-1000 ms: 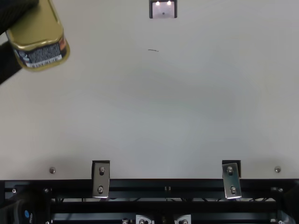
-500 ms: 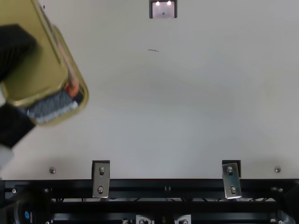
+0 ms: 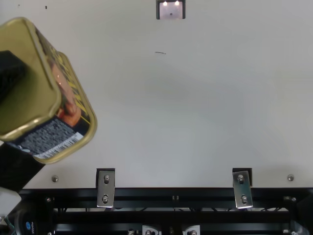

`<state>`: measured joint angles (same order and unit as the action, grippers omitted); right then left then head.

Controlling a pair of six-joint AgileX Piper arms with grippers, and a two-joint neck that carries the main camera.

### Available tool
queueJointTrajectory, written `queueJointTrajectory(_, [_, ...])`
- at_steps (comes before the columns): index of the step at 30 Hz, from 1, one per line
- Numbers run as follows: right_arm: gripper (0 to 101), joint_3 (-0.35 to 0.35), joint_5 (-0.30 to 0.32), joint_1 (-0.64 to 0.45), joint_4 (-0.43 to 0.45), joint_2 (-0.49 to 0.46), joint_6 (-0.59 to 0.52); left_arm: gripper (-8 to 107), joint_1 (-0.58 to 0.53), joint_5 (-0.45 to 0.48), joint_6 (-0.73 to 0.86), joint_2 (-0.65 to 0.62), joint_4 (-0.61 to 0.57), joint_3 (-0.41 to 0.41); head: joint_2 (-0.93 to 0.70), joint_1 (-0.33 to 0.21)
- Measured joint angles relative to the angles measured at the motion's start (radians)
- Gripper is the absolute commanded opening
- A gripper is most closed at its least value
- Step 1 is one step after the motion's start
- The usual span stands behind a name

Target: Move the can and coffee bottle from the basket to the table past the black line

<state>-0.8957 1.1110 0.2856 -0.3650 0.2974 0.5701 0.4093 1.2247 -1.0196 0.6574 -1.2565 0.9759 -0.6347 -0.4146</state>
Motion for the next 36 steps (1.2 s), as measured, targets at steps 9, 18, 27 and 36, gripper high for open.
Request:
queueJointTrajectory(9, [101, 0.000, 0.000, 0.000, 0.000, 0.000, 0.000, 10, 0.000, 0.000, 0.000, 0.000, 0.000, 0.000, 0.000, 0.000])
queueJointTrajectory(18, [101, 0.000, 0.000, 0.000, 0.000, 0.000, 0.000, 10, 0.000, 0.000, 0.000, 0.000, 0.000, 0.000, 0.005, 0.000])
queueJointTrajectory(27, [101, 0.000, 0.000, 0.000, 0.000, 0.000, 0.000, 10, 0.000, 0.000, 0.000, 0.000, 0.000, 0.000, 0.005, 0.000])
queueJointTrajectory(36, [101, 0.000, 0.000, 0.000, 0.000, 0.000, 0.000, 10, 0.016, -0.006, 0.054, 0.006, 0.021, -0.009, 0.000, 0.000])
